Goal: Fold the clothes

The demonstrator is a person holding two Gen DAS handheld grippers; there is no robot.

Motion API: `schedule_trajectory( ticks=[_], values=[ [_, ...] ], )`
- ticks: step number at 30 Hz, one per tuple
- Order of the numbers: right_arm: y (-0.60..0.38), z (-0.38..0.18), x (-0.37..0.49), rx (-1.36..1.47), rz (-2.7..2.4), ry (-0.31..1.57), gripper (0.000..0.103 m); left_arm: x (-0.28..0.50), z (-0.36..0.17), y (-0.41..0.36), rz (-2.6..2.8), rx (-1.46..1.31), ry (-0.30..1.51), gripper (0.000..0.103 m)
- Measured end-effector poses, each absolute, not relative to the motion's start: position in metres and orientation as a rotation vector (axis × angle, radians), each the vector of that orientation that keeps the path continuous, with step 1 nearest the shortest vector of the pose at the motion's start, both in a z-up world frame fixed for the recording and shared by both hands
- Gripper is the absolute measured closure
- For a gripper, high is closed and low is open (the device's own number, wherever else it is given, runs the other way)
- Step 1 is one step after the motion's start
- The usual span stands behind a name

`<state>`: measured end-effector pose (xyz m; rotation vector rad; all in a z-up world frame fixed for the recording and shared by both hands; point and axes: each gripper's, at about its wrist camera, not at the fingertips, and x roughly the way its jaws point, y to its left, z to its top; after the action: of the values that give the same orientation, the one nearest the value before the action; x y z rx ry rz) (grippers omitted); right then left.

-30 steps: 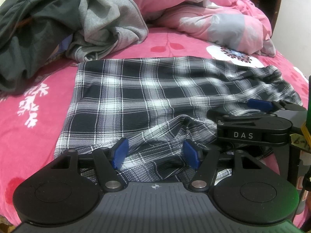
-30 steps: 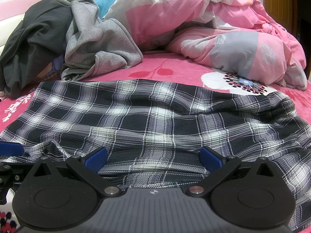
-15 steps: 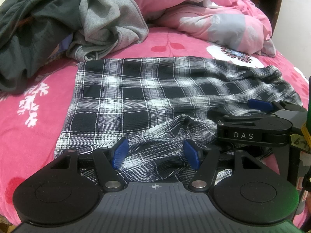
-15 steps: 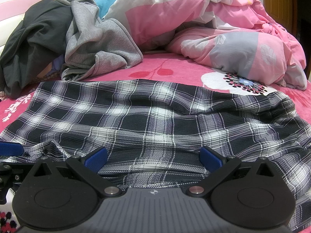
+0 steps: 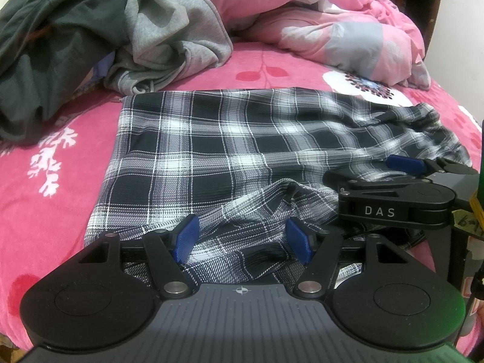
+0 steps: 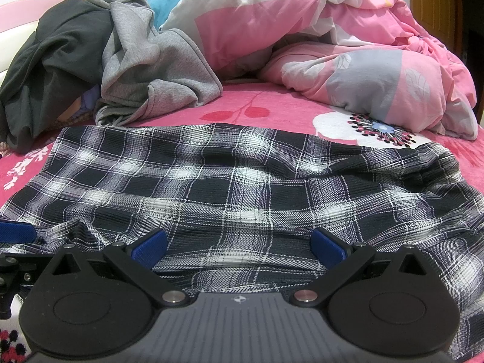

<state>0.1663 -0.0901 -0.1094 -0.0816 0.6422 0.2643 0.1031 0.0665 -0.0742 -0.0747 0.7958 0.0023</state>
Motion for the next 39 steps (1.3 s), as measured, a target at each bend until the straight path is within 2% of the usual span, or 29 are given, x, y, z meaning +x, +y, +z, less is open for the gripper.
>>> schedule_trajectory(
  ticks=[20,27,31,33,39],
  values=[
    [-0.092,-0.106,0.172,-0.086,0.273,0.673,0.000,0.074,-0.047,0.093,-0.096,-0.230,0.671,0.028],
    [-0.094,-0.070,0.153,-0.027,0.286,0.619,0.000,0.065,-0.045,0.133,-0.028,-0.281,0.678,0.028],
    [-0.085,-0.036,0.160,0.066,0.373,0.663,0.000,0.071,-0.054,0.148,0.027,-0.285,0.720,0.028],
    [-0.076,-0.029,0.173,0.027,0.366,0.694,0.000,0.071,-0.056,0.151,0.039,-0.300,0.729,0.028],
    [-0.063,-0.069,0.207,-0.131,0.233,0.738,0.000,0.075,-0.065,0.144,0.065,-0.252,0.760,0.028]
  ],
)
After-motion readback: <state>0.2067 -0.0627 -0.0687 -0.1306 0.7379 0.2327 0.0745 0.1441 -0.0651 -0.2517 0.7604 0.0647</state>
